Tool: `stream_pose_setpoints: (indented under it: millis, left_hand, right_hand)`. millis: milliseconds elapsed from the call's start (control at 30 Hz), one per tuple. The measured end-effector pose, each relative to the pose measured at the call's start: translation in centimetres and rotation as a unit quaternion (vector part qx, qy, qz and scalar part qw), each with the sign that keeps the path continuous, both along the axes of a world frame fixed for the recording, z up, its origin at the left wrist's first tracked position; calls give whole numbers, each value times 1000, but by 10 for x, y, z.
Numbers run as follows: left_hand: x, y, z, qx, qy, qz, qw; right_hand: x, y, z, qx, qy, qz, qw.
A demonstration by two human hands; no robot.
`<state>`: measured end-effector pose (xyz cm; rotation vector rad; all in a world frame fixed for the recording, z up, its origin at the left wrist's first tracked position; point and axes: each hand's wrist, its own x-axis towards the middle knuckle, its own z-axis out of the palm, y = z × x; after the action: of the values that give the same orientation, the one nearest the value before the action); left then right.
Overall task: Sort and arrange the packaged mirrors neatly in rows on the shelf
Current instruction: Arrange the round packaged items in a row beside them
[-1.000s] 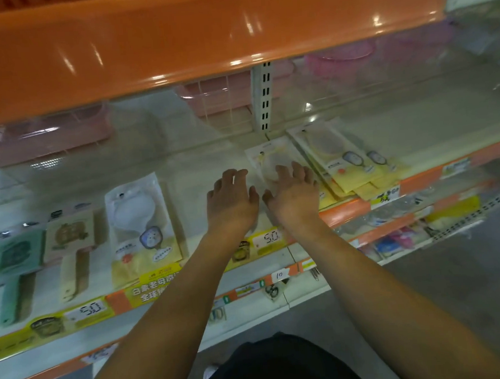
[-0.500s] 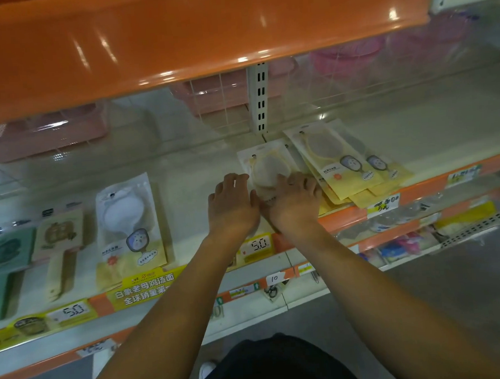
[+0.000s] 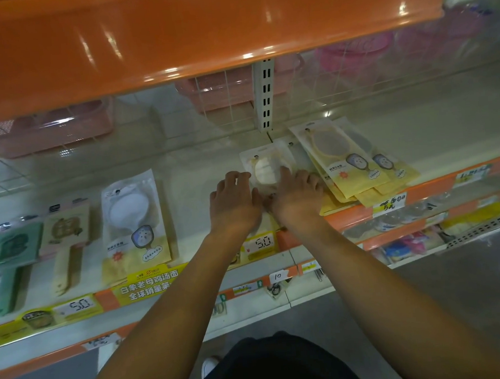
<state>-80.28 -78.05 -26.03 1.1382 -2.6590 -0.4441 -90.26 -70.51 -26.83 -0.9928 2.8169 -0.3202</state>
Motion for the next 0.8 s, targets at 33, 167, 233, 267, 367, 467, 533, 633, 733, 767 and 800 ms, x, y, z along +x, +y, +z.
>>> stream_pose_setpoints:
  millis: [33,167,233,267,367,467,533,633,733,767,800]
  left_hand:
    - [1,0,0,-1,0,0,1000]
    - [3,-2,1,-4,1,1,1000]
    - [4,-3,0,0,1,2,1000]
    - [4,-4,0,4,2,2,1000]
    - [4,-7,0,15,13,-1,1000]
    - [2,-9,2,17,24,3,1000]
    - [3,-11,2,8,25,10,1000]
    - [5,-15,4,14,37,15,999]
    - [6,-18,5,41,73,17,996]
    - [6,-18,7,59,93,23,994]
    - [7,-20,8,78,112,30,990]
  right_hand:
    - [1,0,0,1,1,1,1000]
    - [4,3,-5,-26,8,-3,1000]
    - [5,6,-5,-42,15,-7,999]
    - [6,6,-6,-51,14,-5,999]
    - [10,5,-5,-98,1,17,995]
    - [12,3,-6,-136,-12,32,990]
    - [13,3,-6,-161,-22,35,986]
    - [14,4,-5,-209,-40,32,977]
    - [15,2,-4,-242,-67,43,967]
    - [16,1,-3,-248,-88,49,963]
    - [16,1,-1,-258,-104,57,959]
